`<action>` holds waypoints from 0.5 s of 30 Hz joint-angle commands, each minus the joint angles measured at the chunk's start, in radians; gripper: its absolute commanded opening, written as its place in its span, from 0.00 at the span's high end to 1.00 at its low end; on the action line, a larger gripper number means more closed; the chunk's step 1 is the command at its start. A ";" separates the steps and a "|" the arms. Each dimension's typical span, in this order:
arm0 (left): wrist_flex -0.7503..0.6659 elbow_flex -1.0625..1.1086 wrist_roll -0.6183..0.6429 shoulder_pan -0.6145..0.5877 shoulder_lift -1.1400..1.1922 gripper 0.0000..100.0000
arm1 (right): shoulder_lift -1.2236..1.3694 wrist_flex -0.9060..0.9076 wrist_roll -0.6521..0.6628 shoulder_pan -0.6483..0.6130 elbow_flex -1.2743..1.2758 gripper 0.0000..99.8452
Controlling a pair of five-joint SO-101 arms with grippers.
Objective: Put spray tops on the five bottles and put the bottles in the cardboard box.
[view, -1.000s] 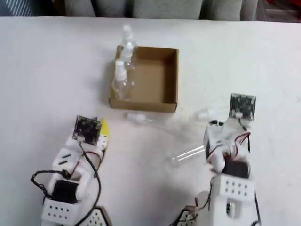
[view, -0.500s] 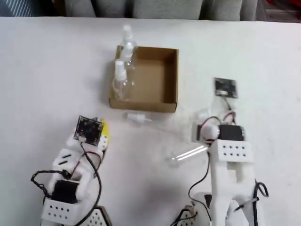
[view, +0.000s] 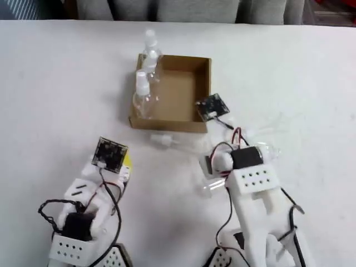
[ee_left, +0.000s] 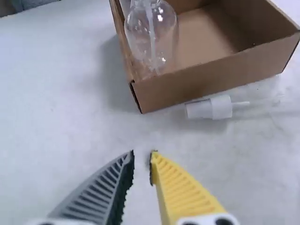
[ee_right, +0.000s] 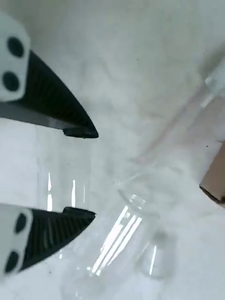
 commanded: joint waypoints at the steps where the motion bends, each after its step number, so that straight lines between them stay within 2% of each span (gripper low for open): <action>1: 0.054 -0.044 -0.003 0.028 -0.012 0.93 | 0.107 -0.061 0.066 -0.007 -0.072 0.77; 5: 0.061 -0.044 -0.003 0.030 -0.012 0.93 | 0.269 -0.120 0.155 -0.008 -0.124 0.77; 10: 0.091 -0.057 -0.003 0.035 0.002 0.93 | 0.406 -0.183 0.178 -0.036 -0.155 0.77; 13: 0.129 -0.104 -0.005 0.062 0.090 0.93 | 0.460 -0.222 0.178 -0.053 -0.155 0.83; 15: 0.100 -0.130 -0.009 0.054 0.176 0.93 | 0.486 -0.254 0.178 -0.067 -0.155 0.89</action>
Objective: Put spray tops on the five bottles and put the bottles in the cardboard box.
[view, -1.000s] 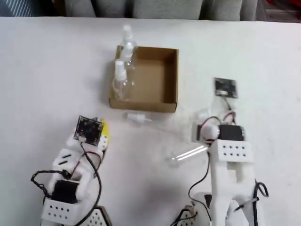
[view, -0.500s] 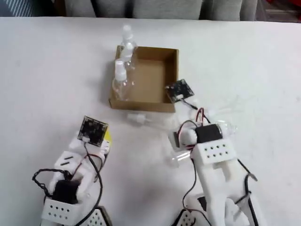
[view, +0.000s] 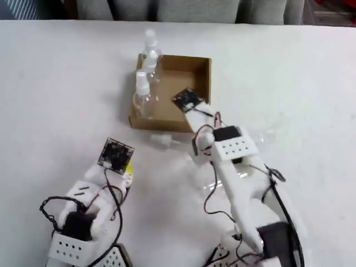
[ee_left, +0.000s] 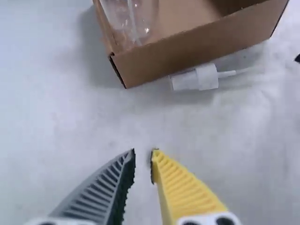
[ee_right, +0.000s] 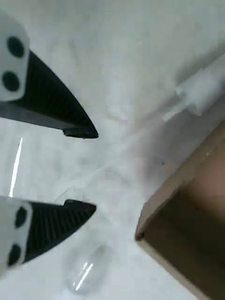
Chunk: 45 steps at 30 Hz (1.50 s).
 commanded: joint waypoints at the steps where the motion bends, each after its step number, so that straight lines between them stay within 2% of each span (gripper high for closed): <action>1: -0.038 -0.106 -0.009 0.012 0.180 0.93 | 0.041 -0.042 0.008 -0.024 -0.011 0.91; 4: -0.095 -0.132 -0.011 0.010 0.295 0.93 | 0.048 -0.039 0.009 -0.038 -0.011 0.92; 9: -0.132 -0.169 -0.012 0.010 0.407 0.93 | 0.054 -0.038 0.009 -0.036 -0.011 0.87; 14: -0.138 -0.169 -0.012 0.010 0.409 0.93 | 0.050 -0.044 0.009 -0.062 -0.012 0.99; 27: -0.140 -0.167 -0.012 0.010 0.409 0.93 | 0.002 0.064 0.000 -0.211 -0.009 0.98; 33: -0.140 -0.164 -0.014 0.010 0.409 0.93 | -0.113 0.056 0.008 -0.114 -0.006 0.97; 36: -0.140 -0.164 -0.014 0.010 0.409 0.93 | -0.101 0.061 0.012 -0.054 -0.008 0.88; 39: -0.140 -0.163 -0.014 0.010 0.409 0.93 | -0.048 0.059 0.107 -0.028 -0.009 0.80; 41: -0.140 -0.163 -0.014 0.010 0.409 0.93 | -0.005 0.044 0.153 -0.013 -0.012 0.80; 45: -0.140 -0.163 -0.014 0.010 0.409 0.93 | 0.039 -0.022 0.163 0.007 -0.012 0.82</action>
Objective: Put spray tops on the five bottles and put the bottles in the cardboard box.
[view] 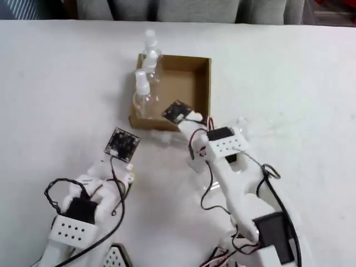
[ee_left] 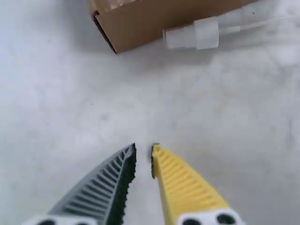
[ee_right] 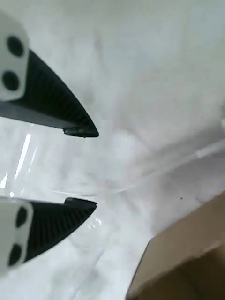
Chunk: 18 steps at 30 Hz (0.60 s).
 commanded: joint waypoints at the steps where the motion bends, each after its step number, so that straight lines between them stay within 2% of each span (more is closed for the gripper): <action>1: -0.028 -0.054 -0.014 0.008 0.007 0.93 | 0.008 -0.036 0.018 0.022 -0.020 0.82; 7: -0.028 -0.052 -0.084 0.008 0.007 0.93 | 0.016 -0.038 0.020 0.021 -0.017 0.82; 12: -0.028 -0.052 -0.086 0.008 0.007 0.93 | 0.016 -0.036 0.020 -0.019 -0.015 1.00; 14: -0.028 -0.052 -0.086 0.008 0.007 0.93 | 0.016 -0.030 0.012 -0.048 -0.014 0.96; 18: -0.028 -0.052 -0.083 0.008 0.007 0.93 | 0.016 -0.024 0.011 -0.120 -0.012 0.98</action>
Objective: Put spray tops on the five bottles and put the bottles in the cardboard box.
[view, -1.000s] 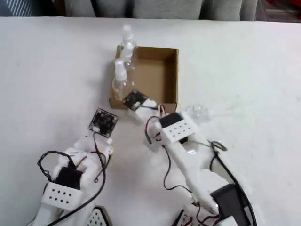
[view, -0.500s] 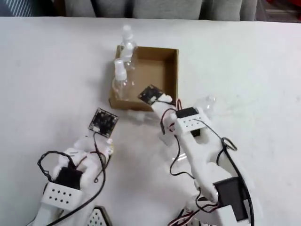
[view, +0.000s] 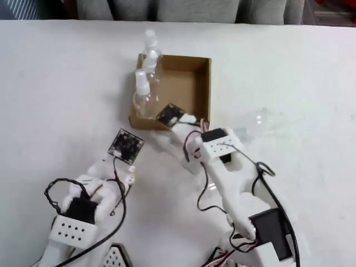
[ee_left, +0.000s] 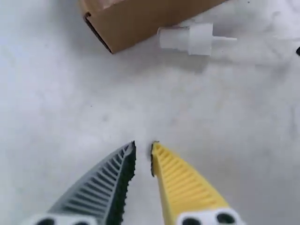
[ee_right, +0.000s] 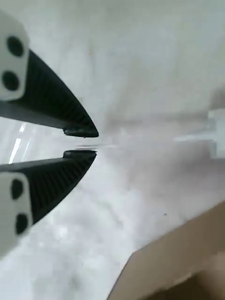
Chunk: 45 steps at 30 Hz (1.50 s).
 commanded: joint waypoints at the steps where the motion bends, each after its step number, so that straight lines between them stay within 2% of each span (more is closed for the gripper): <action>1: -0.028 -0.052 -0.008 0.008 0.007 0.93 | -0.005 0.013 0.000 -0.076 -0.012 0.98; 3: -0.032 -0.052 -0.008 0.008 0.007 0.93 | -0.005 0.027 -0.020 -0.139 -0.014 0.98; 13: -0.087 -0.031 -0.005 0.007 0.007 0.93 | -0.013 0.082 -0.301 -0.463 -0.012 0.98; 17: -0.091 -0.035 -0.005 0.007 0.007 0.93 | -0.039 0.094 -0.381 -0.489 -0.020 0.98; 21: -0.101 -0.038 0.018 0.007 0.007 0.93 | -0.147 0.137 -0.388 -0.351 -0.020 0.98; 26: -0.180 -0.038 0.273 0.015 0.007 0.93 | -0.282 0.143 -0.390 -0.093 -0.003 0.98; 29: -0.236 -0.034 0.405 0.018 0.007 0.93 | -0.306 0.139 -0.390 0.013 0.009 0.98; 34: -0.315 -0.031 0.488 0.085 0.010 0.91 | -0.306 0.137 -0.390 0.180 0.006 0.98; 39: -0.324 -0.029 0.674 0.225 0.015 0.87 | -0.306 0.119 -0.384 0.236 0.011 0.98; 45: -0.361 -0.031 0.944 0.242 0.015 0.87 | -0.305 0.119 -0.381 0.231 0.012 0.98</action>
